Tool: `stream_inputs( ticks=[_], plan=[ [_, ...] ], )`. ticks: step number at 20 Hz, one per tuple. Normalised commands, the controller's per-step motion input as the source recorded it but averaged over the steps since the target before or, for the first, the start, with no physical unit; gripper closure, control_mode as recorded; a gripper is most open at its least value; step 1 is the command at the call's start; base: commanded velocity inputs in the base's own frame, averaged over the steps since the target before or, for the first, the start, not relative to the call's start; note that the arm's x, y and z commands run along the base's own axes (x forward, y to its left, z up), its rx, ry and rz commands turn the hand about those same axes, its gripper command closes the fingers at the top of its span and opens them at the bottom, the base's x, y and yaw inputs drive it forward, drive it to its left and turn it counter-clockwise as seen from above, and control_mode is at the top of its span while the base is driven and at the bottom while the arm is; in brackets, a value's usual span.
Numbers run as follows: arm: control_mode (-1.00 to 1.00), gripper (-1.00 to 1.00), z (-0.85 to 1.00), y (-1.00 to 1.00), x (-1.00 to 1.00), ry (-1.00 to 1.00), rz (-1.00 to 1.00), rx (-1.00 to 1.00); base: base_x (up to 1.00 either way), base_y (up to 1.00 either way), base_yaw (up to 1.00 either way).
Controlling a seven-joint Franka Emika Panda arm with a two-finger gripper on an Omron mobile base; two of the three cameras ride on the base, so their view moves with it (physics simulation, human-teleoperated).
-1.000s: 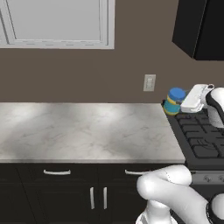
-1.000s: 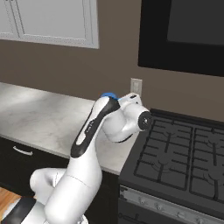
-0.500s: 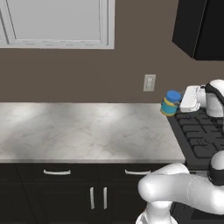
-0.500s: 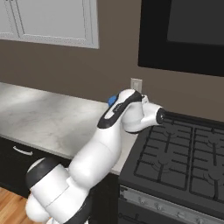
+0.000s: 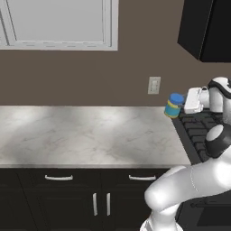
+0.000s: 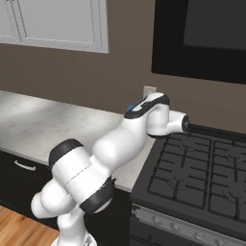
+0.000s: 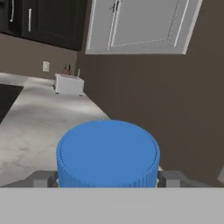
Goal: Collect the turmeric, mayonnaise, and shaker from the cabinet and place them next to the stove.
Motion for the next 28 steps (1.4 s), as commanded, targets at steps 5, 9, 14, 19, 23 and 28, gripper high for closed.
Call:
stream_inputs(
  ticks=[5,9,14,19,23,28],
  plan=[
    [-1.00,1.00,-0.44,0.00,0.38,0.00,0.00,-0.05,0.00,0.00,0.00],
    [-1.00,1.00,-0.35,0.00,0.29,0.00,-0.02,-0.05,0.00,0.00,0.00],
    [-1.00,1.00,-0.18,0.00,0.25,0.00,-0.03,-0.03,0.00,0.00,0.00],
    [-1.00,1.00,-0.18,0.01,0.32,0.00,-0.03,-0.04,0.00,0.00,0.00],
    [-1.00,1.00,-0.24,0.04,0.39,0.03,-0.01,-0.04,0.00,0.00,0.00],
    [-1.00,1.00,-0.27,0.01,0.40,0.07,0.00,-0.02,0.00,0.00,0.00]
  ],
)
